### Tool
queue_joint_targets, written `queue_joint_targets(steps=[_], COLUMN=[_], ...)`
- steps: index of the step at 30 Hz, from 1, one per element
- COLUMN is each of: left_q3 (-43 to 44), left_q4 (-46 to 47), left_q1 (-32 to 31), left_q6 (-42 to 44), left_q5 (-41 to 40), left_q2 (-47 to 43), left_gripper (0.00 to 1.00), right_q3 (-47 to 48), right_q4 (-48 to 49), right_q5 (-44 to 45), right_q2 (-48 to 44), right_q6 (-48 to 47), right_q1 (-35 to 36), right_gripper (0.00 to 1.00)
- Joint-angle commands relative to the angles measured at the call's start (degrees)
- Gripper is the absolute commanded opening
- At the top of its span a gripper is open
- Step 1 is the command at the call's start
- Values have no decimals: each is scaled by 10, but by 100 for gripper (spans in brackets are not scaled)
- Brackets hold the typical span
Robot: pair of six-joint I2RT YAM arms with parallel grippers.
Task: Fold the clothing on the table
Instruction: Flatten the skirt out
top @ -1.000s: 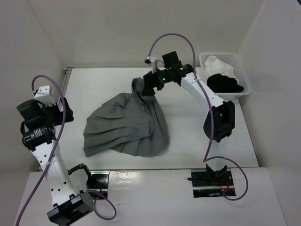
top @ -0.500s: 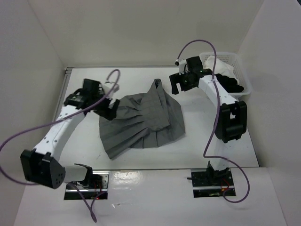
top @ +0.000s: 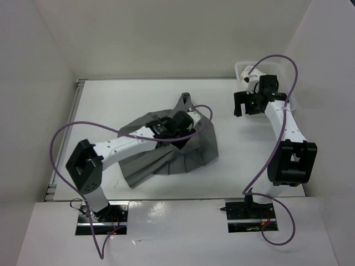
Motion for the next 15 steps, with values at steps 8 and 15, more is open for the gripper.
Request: queue_joint_targets(steps=[8,15], left_q3=[-5,-4], left_q4=[86,144], left_q1=[-112,-132], left_q6=[-107,-89], left_q5=[-231,-279], left_q2=[112,163], left_gripper=[65,65], right_q3=[-49,-60], right_q4=[-3,-3], right_q5=[-32,-52], right_q2=[-82,-100], right_q6=[-1,-1], right_q1=[-47,-72], right_gripper=[98,98])
